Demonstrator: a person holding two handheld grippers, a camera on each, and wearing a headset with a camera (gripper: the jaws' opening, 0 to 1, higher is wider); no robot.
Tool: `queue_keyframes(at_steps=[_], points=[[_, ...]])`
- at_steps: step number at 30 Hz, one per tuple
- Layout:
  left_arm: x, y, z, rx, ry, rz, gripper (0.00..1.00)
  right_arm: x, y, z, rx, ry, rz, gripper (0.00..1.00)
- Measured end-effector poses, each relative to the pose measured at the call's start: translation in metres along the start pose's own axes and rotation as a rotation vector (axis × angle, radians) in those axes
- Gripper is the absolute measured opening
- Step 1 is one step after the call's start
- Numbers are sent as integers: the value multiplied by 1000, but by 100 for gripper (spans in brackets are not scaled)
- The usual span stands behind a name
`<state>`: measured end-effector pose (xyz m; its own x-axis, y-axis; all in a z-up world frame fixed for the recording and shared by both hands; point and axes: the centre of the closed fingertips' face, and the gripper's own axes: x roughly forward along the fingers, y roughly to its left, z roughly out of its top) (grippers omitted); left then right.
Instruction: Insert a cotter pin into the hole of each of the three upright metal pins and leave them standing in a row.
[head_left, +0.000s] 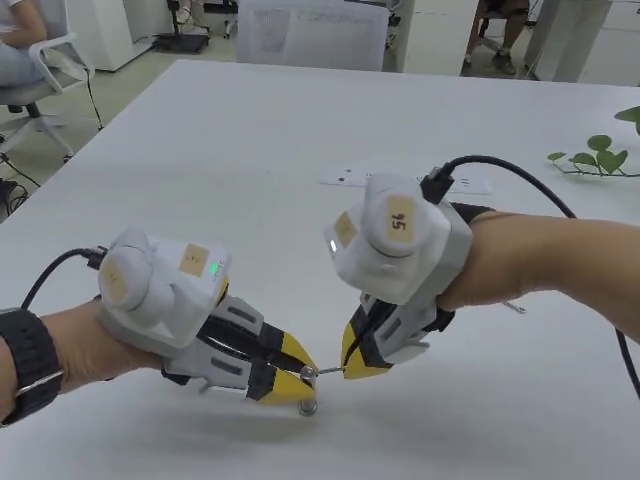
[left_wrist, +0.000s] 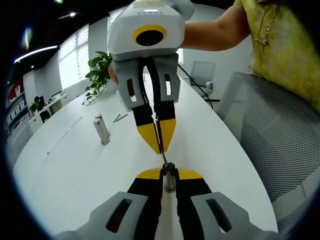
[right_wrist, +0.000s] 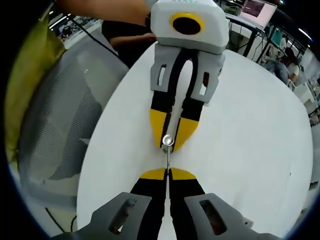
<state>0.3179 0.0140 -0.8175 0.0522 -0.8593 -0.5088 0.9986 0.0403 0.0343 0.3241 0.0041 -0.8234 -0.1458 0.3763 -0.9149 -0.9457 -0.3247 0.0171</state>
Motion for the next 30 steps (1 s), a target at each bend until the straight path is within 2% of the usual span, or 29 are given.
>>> queue_keyframes(at_steps=[8, 13, 30], points=[[2, 5, -6, -39, 21, 45, 11, 0, 3, 1, 41, -3, 7, 2], [4, 3, -7, -51, 8, 50, 8, 0, 5, 1, 60, 0, 8, 2], [2, 5, -5, -70, -10, 73, 7, 0, 5, 7, 75, -5, 4, 2]])
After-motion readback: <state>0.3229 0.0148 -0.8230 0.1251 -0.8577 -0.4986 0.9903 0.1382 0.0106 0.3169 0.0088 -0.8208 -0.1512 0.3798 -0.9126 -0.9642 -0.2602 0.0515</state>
